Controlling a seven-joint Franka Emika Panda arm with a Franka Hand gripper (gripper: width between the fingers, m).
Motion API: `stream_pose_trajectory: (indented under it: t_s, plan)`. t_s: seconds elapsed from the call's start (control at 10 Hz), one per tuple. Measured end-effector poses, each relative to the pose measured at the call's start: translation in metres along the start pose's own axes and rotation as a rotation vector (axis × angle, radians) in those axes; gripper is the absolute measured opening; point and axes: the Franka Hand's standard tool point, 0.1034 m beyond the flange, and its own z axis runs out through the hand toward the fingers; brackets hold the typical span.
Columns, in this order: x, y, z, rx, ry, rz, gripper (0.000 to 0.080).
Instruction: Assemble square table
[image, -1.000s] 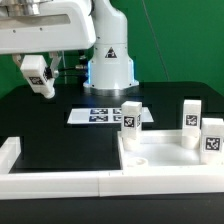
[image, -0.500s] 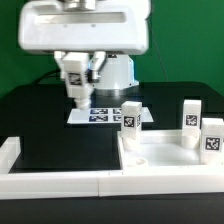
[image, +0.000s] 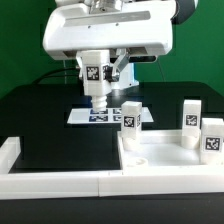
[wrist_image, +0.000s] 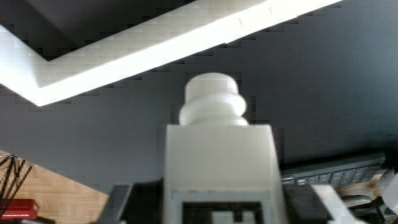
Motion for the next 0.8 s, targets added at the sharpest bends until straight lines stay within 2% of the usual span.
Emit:
stream_pose_trajectory:
  t_s: [0.2,0.3,0.4,0.5,0.7,0.8]
  plan:
    - [-0.009,-0.006,0.004,-0.002,0.000,-0.010,0.0287]
    - [-0.017,-0.024,0.009,0.005,-0.020,0.016,0.0287]
    - [-0.019,-0.043,0.016,0.016,-0.018,0.007,0.0287]
    - [-0.021,-0.051,0.027,0.015,-0.017,-0.009,0.0287]
    - [-0.028,-0.055,0.040,0.007,-0.022,-0.029,0.0287]
    - [-0.027,-0.054,0.040,0.007,-0.021,-0.031,0.0287]
